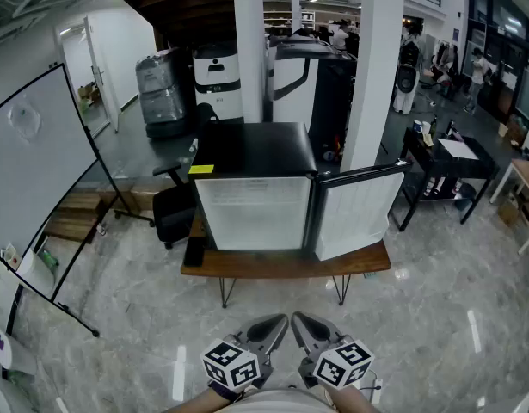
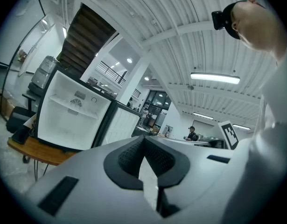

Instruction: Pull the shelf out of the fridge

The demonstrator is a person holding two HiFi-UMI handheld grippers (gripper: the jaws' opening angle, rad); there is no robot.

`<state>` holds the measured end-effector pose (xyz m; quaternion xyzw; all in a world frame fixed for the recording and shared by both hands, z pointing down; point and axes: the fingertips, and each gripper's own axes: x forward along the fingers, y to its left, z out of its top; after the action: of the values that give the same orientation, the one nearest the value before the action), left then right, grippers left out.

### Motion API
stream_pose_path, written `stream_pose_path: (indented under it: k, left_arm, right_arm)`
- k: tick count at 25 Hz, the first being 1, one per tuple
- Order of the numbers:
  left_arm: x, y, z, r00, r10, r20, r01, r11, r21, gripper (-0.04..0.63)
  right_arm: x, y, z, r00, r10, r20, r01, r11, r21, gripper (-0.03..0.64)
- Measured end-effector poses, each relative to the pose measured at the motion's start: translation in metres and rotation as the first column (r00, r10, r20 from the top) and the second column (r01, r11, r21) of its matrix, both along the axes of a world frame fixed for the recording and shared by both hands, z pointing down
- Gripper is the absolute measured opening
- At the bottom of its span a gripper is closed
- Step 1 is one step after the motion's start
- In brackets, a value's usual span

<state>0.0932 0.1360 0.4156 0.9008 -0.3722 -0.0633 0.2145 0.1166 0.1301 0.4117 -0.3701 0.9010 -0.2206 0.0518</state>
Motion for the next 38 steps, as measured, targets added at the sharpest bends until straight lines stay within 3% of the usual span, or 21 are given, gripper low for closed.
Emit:
stream_pose_path:
  k: [13,21,29,38]
  left_arm:
    - [-0.010,0.004,0.002,1.000,-0.001,-0.010,0.001,1.000,-0.011,0.006]
    - [-0.043,-0.002,0.003,0.999,-0.043,-0.033,0.042,0.999,-0.010,0.006]
    - [-0.091,-0.010,0.009,0.997,-0.064,-0.037,0.063,0.998,-0.020,0.006]
    - [-0.142,-0.023,0.022,0.996,-0.078,-0.040,0.077,0.997,-0.029,0.006]
  right_arm:
    - [-0.012,0.005,0.005,1.000,-0.008,0.001,0.008,1.000,-0.023,0.018]
    - [-0.031,0.001,-0.006,0.984,-0.030,0.176,0.037,0.999,-0.038,0.021]
    - [-0.064,-0.016,-0.002,0.913,0.000,0.407,0.066,0.987,-0.149,0.021]
    - [-0.101,-0.036,0.014,0.900,0.049,0.433,0.040,0.980,-0.193,0.021]
